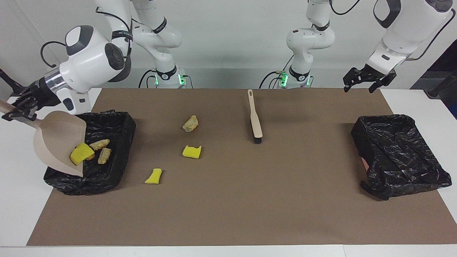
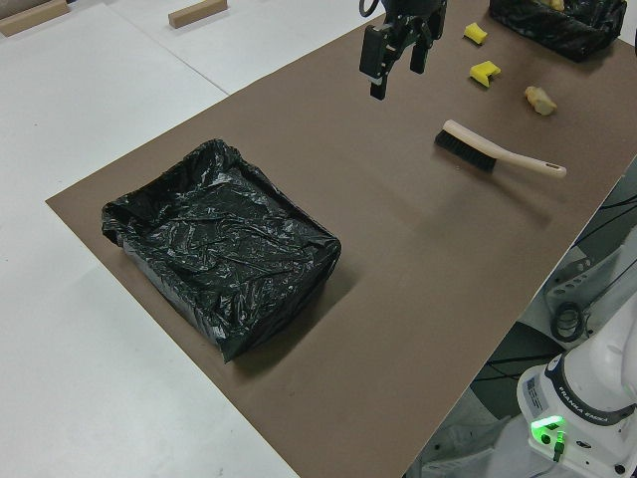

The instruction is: Sweep and dump trash in bin

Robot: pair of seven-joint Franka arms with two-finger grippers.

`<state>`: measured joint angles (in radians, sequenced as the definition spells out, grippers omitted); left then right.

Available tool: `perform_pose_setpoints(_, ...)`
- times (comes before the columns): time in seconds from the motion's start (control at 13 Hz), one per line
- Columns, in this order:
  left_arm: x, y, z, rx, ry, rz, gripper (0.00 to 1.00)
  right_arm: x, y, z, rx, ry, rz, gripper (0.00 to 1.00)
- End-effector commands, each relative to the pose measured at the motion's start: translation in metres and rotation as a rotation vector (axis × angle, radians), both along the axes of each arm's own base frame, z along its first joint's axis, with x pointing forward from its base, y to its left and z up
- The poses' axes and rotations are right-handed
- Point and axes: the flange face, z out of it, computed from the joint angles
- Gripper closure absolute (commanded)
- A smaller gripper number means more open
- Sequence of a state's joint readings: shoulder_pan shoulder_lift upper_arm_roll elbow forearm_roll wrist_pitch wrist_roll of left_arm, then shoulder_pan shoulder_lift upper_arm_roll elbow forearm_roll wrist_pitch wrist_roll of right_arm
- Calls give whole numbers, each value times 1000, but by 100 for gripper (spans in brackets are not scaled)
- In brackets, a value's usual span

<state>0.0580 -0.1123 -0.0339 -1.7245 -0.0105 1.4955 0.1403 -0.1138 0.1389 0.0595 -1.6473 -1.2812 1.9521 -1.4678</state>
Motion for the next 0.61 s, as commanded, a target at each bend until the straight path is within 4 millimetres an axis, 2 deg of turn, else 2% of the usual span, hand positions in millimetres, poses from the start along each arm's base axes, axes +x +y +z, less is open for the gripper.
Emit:
perform_pose_setpoints(0.0, -10, 31, 6, 5, 19, -21, 0, -3, -3, 9, -42, 70, 104, 100)
perform_pose_setpoints(0.08, -10, 41, 10, 4, 3, -10, 0, -2, -1, 10, -62, 119, 148, 100)
perform_pose_setpoints(0.15, -7, 43, 17, 5, -27, -13, 0, -2, -2, 10, -55, 139, 158, 100)
perform_pose_setpoints(0.31, 7, 30, 39, 10, -127, -22, 0, -3, -7, 7, -18, 106, 121, 100)
perform_pose_setpoints(0.38, 8, 28, 47, 7, -146, -22, 0, -4, -9, 8, -10, 64, 101, 100)
perform_pose_setpoints(0.54, 10, 20, 52, -28, -163, -18, 0, -10, -23, -9, 1, 51, 72, 100)
